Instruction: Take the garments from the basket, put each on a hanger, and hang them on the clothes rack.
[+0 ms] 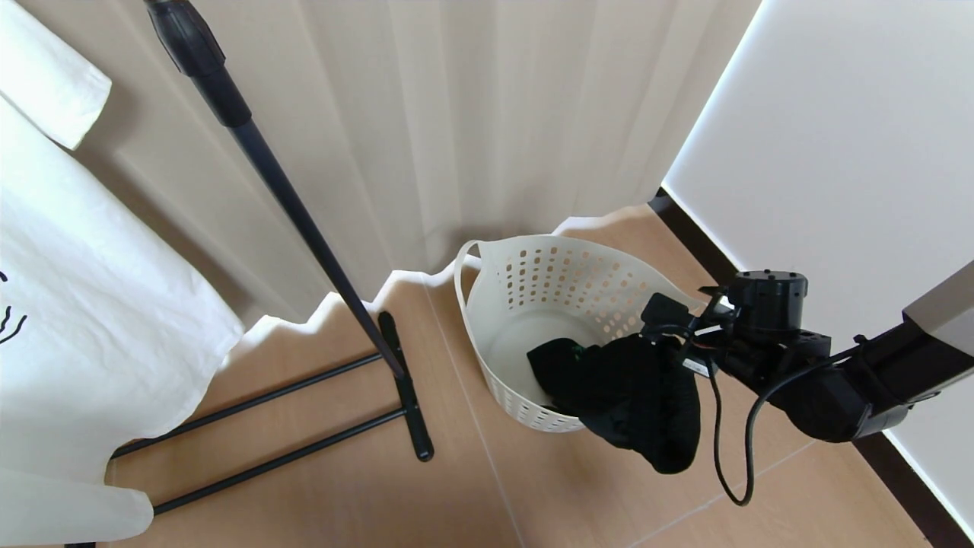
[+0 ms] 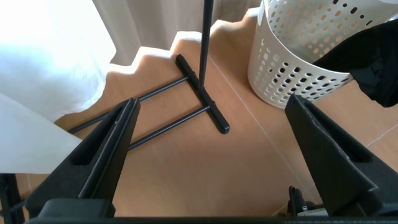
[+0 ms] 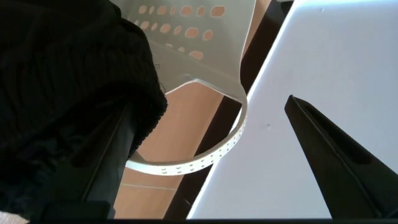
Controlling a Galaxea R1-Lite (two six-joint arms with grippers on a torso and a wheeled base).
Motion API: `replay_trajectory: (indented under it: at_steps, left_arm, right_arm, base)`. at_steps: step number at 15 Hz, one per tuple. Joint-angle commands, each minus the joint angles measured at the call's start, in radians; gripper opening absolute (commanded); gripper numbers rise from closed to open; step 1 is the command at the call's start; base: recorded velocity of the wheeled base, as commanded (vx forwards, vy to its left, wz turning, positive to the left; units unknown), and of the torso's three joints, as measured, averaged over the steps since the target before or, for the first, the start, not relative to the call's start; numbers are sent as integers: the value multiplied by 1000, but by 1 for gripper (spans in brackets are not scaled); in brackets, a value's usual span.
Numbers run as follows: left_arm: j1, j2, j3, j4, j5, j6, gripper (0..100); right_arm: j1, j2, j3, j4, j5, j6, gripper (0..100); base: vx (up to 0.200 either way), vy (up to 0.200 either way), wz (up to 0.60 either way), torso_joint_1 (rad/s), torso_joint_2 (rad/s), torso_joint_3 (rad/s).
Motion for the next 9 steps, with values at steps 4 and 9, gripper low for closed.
replay_trajectory:
  at_steps: [4,9]
  left_arm:
    - [0,2,0,0,0,0,100]
    - [0,2,0,0,0,0,100]
  right_arm:
    - [-3,98,-93,0,-1,101,100]
    - [-3,111,-117,0,0,122,100]
  base:
    - [0,0,0,0,0,0]
    - [0,0,0,0,0,0]
